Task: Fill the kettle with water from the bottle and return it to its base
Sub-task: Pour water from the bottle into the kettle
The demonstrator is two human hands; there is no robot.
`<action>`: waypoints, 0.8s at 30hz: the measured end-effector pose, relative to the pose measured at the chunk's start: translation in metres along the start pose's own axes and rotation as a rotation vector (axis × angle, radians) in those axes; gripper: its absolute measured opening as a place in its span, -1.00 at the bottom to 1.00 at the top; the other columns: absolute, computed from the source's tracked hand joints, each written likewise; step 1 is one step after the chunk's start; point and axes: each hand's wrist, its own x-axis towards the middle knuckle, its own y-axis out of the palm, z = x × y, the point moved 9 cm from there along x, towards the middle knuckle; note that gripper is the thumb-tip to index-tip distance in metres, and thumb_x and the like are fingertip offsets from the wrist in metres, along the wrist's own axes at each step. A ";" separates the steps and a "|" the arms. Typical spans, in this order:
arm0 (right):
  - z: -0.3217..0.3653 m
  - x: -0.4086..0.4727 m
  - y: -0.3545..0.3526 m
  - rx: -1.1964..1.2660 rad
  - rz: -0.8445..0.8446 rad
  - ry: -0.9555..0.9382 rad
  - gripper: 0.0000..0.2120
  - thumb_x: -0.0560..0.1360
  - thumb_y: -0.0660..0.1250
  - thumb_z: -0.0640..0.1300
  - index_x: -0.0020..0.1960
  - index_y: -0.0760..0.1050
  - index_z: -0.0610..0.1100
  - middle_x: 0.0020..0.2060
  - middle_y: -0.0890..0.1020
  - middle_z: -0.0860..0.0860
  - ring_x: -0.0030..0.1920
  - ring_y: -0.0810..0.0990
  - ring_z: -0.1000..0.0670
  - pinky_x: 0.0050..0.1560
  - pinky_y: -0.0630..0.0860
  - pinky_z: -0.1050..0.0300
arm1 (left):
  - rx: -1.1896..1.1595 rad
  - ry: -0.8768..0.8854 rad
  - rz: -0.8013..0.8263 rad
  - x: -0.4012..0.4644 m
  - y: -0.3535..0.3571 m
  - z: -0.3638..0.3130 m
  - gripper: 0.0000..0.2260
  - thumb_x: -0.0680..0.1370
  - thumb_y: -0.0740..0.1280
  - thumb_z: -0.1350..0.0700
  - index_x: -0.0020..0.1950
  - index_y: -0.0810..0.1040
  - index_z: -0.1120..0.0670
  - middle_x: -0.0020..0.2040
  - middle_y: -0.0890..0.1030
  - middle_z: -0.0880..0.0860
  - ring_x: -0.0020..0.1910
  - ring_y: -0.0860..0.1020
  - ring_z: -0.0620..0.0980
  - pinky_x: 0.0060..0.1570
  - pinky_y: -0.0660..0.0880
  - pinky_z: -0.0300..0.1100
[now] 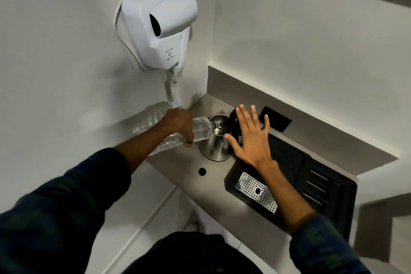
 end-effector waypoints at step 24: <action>-0.001 0.003 0.001 0.025 0.007 0.009 -0.18 0.62 0.08 0.40 0.72 0.05 -0.03 0.72 0.12 0.00 0.73 -0.06 -0.11 0.63 -0.11 -0.49 | -0.032 -0.007 -0.095 0.008 0.025 0.006 -0.26 0.23 0.63 -0.30 0.25 0.57 0.07 0.11 0.67 0.05 0.06 0.66 0.08 0.02 0.52 -0.09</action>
